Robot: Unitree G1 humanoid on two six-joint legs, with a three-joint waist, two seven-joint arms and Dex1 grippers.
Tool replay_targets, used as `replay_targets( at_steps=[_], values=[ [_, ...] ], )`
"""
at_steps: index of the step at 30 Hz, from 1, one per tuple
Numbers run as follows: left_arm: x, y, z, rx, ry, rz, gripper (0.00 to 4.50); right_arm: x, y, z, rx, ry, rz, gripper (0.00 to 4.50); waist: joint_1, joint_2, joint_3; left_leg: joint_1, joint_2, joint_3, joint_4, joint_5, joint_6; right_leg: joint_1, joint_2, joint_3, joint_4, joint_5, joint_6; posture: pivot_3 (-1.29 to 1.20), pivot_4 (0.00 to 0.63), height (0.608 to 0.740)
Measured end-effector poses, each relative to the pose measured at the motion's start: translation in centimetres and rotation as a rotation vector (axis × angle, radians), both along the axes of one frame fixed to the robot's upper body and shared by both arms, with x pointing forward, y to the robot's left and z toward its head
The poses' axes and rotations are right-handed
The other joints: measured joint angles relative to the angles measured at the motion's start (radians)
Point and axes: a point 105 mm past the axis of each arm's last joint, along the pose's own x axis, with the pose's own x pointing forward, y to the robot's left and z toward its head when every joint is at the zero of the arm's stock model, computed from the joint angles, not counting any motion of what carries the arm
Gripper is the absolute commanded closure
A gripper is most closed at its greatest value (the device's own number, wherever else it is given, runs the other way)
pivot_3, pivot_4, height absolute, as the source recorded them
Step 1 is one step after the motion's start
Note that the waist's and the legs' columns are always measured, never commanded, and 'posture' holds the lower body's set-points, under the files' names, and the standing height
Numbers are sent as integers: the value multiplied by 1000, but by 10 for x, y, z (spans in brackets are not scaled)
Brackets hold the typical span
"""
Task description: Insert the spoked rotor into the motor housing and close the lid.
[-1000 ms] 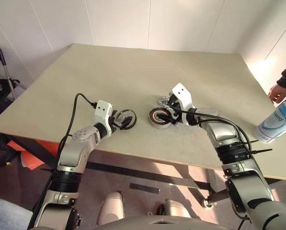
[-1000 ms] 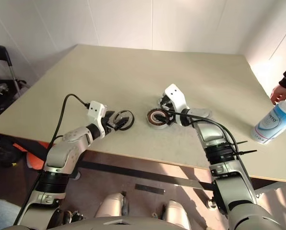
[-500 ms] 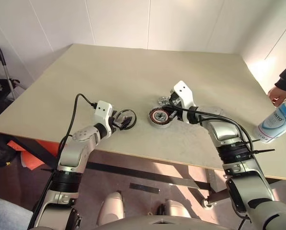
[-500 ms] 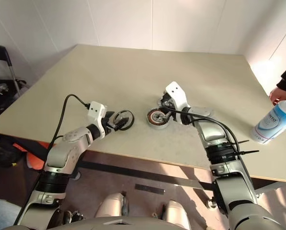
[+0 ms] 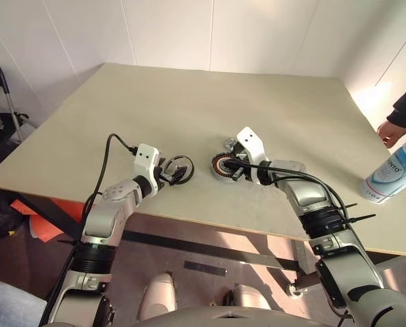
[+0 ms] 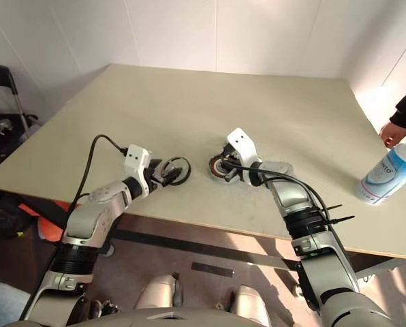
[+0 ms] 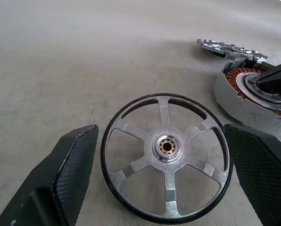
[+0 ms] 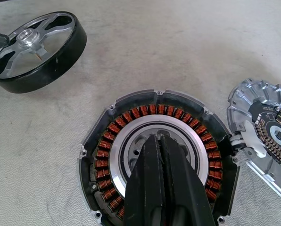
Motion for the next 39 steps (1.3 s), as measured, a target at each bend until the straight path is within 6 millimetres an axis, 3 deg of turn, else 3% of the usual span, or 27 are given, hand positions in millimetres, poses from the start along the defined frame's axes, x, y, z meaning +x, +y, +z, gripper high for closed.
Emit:
replay_targets(
  at_steps=[5,13,21,28,34,37,39],
  values=[
    [0,0,0,0,0,0,0,-3,2,5,24,15,19,4458,0,0,0,-1,0,0,0,0,0,-1,0,0,0,0,0,0,0,740],
    [-3,1,-7,-30,49,15,0,2,2,37,69,-60,23,4458,0,0,0,-3,0,0,0,0,0,-3,0,0,0,0,0,0,0,740],
    [-8,5,-22,-129,185,48,0,2,0,38,68,-55,12,4458,0,0,0,-3,0,0,-1,0,0,-3,0,0,0,0,0,0,0,740],
    [-6,6,-21,-236,228,78,0,2,0,40,75,-59,8,4458,1,0,0,-3,0,0,-1,0,0,-2,0,0,0,0,0,0,0,740],
    [0,-5,-20,-365,273,70,0,3,0,41,74,-62,7,4458,5,0,0,-1,-1,0,-1,0,0,0,0,0,0,0,0,0,0,740],
    [1,-15,-21,-386,289,46,588,3,0,41,74,-64,5,4500,6,0,0,-1,-1,0,-1,0,0,0,0,0,-1,0,0,0,0,740],
    [0,-21,-23,-393,302,32,1288,3,0,42,73,-65,2,4500,6,0,0,-2,-1,0,-1,0,0,-1,0,0,-1,0,0,0,0,740]
  ],
)
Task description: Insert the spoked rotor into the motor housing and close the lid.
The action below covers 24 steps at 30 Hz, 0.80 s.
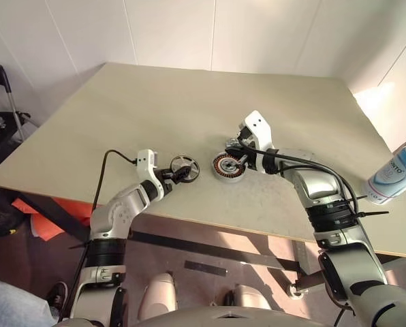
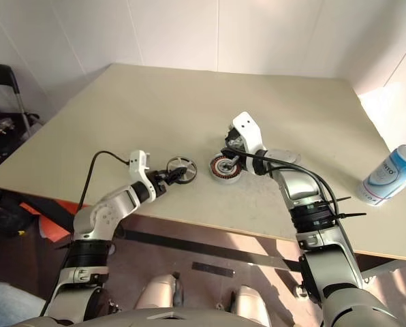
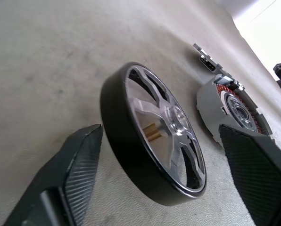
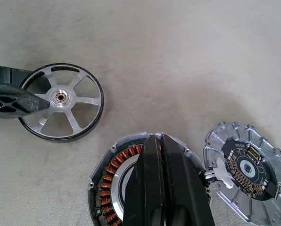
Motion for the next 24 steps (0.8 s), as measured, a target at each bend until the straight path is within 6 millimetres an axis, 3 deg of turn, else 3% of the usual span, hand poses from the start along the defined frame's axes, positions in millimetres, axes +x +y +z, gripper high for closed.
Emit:
replay_targets(
  at_steps=[3,10,14,19,22,24],
  values=[
    [-1,-5,-3,-16,22,-15,2264,1,-1,0,-2,-5,-12,4500,0,0,0,-1,0,0,0,0,0,-1,0,0,0,0,0,0,0,740],
    [-2,-3,-4,-60,52,-20,2264,10,-12,-2,-17,-1,-89,4500,-2,0,0,-1,0,0,0,0,0,-1,0,0,-1,0,0,0,0,740],
    [1,0,0,-123,67,-10,2264,26,-36,3,-36,-13,-219,4500,-3,0,0,-1,0,0,0,1,-2,-1,0,0,0,0,0,0,0,740],
    [10,-5,20,-219,46,-26,2264,46,-71,9,-75,-42,-405,4500,-2,0,0,-2,0,0,0,2,-3,-1,0,0,-1,0,0,0,0,740],
    [16,-9,24,-227,49,-34,2264,49,-81,7,-78,-39,-452,4500,-3,0,0,-2,0,0,-1,2,-2,-2,0,0,-1,0,0,0,0,740],
    [16,-8,16,-225,81,-24,2634,49,-83,8,-75,-42,-462,4500,-5,0,0,-3,0,1,-1,2,-2,-3,0,0,-1,0,0,0,0,740]
  ],
)
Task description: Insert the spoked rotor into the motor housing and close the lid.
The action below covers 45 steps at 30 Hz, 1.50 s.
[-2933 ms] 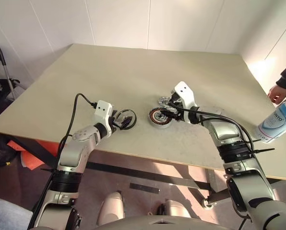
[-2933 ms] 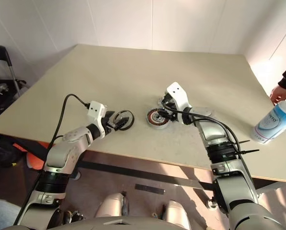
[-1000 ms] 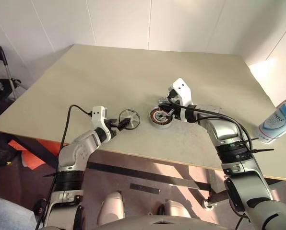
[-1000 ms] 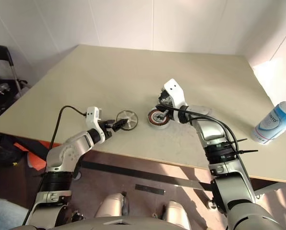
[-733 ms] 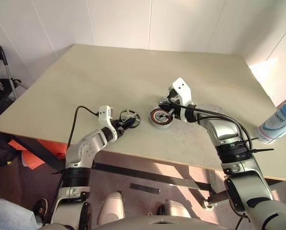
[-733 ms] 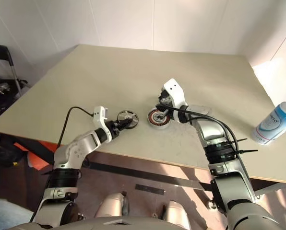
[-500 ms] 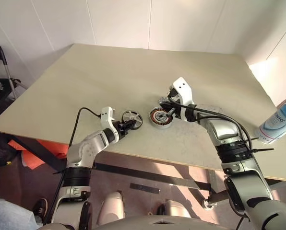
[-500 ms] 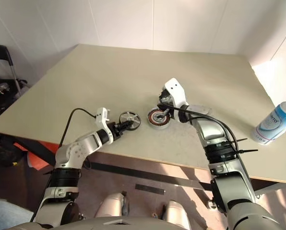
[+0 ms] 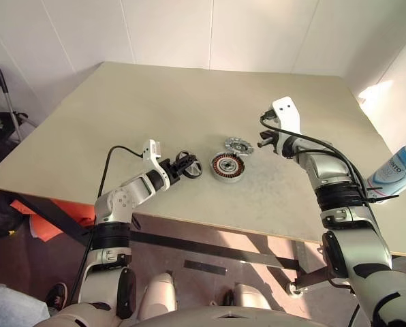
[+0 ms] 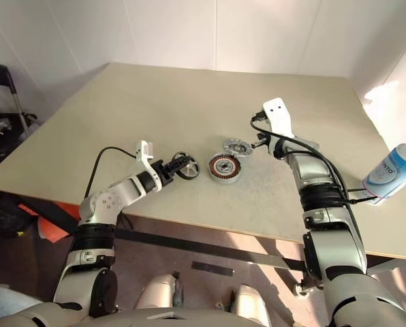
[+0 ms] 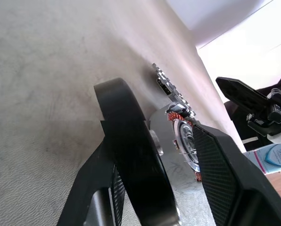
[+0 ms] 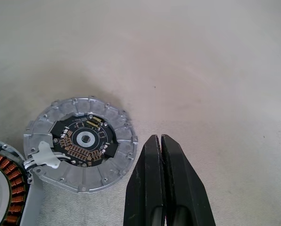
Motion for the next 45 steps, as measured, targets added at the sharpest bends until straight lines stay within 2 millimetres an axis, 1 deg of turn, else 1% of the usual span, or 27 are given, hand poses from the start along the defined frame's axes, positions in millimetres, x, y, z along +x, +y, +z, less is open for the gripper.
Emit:
replay_targets(
  at_steps=[1,2,3,4,6,7,9,11,13,15,16,17,19,22,26,30,34,36,40,45],
  values=[
    [0,0,-4,5,16,2,2774,0,-1,1,1,-2,-4,4500,0,0,0,0,0,0,0,0,0,0,0,0,0,0,0,0,0,740],
    [0,1,-9,16,35,5,3121,0,-1,1,2,-5,-6,4500,0,0,0,0,0,0,0,0,0,0,0,0,0,0,0,0,0,740],
    [-1,0,-9,8,35,2,3425,1,-1,2,2,-5,-7,4500,1,0,0,0,0,0,0,0,0,0,0,0,0,0,0,0,0,740],
    [0,-2,-6,0,26,-4,3620,1,-1,2,1,-7,-8,4500,2,0,0,0,0,0,0,0,0,1,0,0,0,0,0,0,0,740],
    [3,-6,0,1,13,-16,4003,1,-1,3,2,-10,-8,4500,2,0,0,2,0,0,0,0,0,2,0,0,0,0,0,0,0,740],
    [3,-5,0,3,13,-15,4089,1,-1,3,2,-10,-8,4500,1,0,0,3,0,0,0,0,0,3,0,0,0,0,0,0,0,740],
    [3,-4,-1,8,15,-13,4089,0,1,3,11,-3,11,4500,-1,0,0,5,1,0,0,0,0,4,0,0,0,0,0,0,0,740],
    [3,-5,-1,10,15,-15,4089,-5,9,5,22,3,70,4500,0,0,0,5,1,0,-1,0,0,4,0,0,0,0,0,0,0,740],
    [3,-4,-1,6,16,-14,4089,-21,30,4,23,6,211,4500,0,0,0,6,1,0,-2,0,0,5,0,0,0,0,0,0,0,740],
    [2,-4,-1,-1,17,-13,4089,-42,55,-10,21,48,355,4500,0,0,0,6,1,0,-2,-2,3,5,0,0,-1,0,0,0,0,740],
    [2,-3,-1,-5,18,-11,4089,-49,62,-17,28,75,391,4500,0,0,0,6,1,0,-2,-2,3,5,0,0,-1,0,0,0,0,740],
    [2,-3,-1,-11,19,-10,4089,-55,68,-22,39,100,416,4500,0,0,0,5,0,0,-2,-2,3,5,0,0,-1,0,0,0,0,740],
    [1,-1,-1,-34,26,-1,4089,-62,74,-27,49,127,449,4500,0,0,0,5,0,0,-1,-2,3,5,0,0,-1,0,0,0,0,740],
    [2,5,0,-66,32,28,4089,-66,78,-24,48,122,468,4500,0,0,0,6,1,0,-2,-1,2,5,0,0,-1,0,0,0,0,740],
    [4,14,4,-114,28,65,4089,-65,77,-26,46,127,454,4500,1,-1,0,4,0,0,-2,-1,2,4,0,0,-2,0,0,0,0,740],
    [4,14,5,-124,31,68,4089,-64,77,-25,46,126,452,4500,2,-1,0,2,0,0,-2,-1,1,3,0,0,-3,0,0,0,0,740],
    [3,13,4,-133,36,63,4089,-59,79,-20,44,111,450,4500,2,-1,0,2,0,0,-2,-1,1,2,0,0,-3,0,0,0,0,740],
    [2,13,4,-140,37,63,4089,-58,79,-23,51,119,446,4500,2,-1,1,2,0,0,-2,-1,1,2,0,0,-3,0,0,0,0,740],
    [1,14,4,-143,35,68,4089,-60,80,-42,42,176,437,4500,2,-2,1,2,0,0,-2,-1,1,3,0,0,-4,0,0,0,0,740],
    [1,16,5,-151,34,75,4089,-57,81,-45,33,160,421,4500,1,-2,1,4,0,0,-2,-1,1,4,0,0,-3,0,0,0,0,740]
  ],
)
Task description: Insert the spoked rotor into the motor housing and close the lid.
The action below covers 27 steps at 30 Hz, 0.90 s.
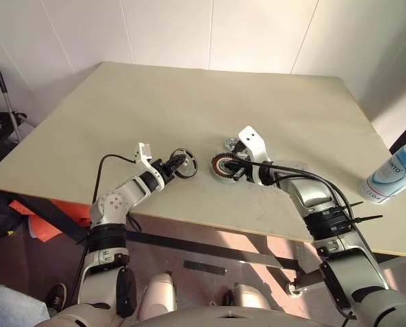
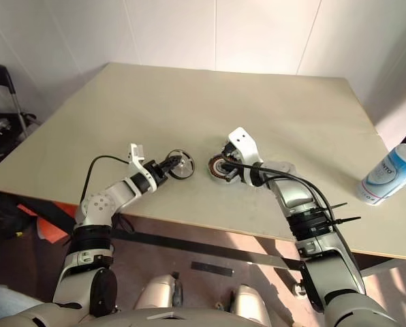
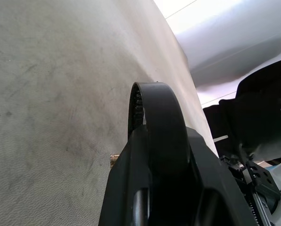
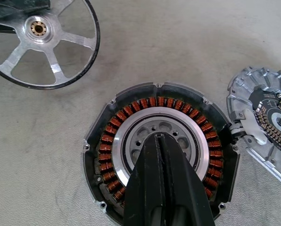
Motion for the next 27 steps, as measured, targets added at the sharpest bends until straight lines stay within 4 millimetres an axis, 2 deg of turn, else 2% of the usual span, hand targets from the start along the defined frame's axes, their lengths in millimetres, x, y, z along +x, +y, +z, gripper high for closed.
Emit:
replay_targets(
  at_steps=[3,10,14,18,27],
  values=[
    [0,0,0,0,1,1,4089,0,-3,2,-9,1,-2,4500,1,0,0,0,0,0,0,1,-1,0,0,0,0,0,0,0,0,740],
    [0,-1,0,-6,1,-1,4089,5,-3,24,-10,-57,8,4500,1,-1,1,-1,0,0,0,1,-1,-1,0,0,0,0,0,0,0,740],
    [0,-1,0,-6,0,0,4089,5,0,22,-3,-49,13,4500,1,-1,1,-2,0,0,0,1,-1,-1,0,0,0,0,0,0,0,740],
    [0,-1,0,-5,0,0,4089,5,0,-2,-6,0,3,4500,0,-1,1,-1,0,0,0,1,-1,-1,0,0,0,0,0,0,0,740],
    [-1,-1,1,-1,-5,1,4089,6,-5,1,-14,-21,16,4500,1,-2,1,2,0,0,0,1,-1,2,0,0,0,0,0,0,0,740]
  ],
)
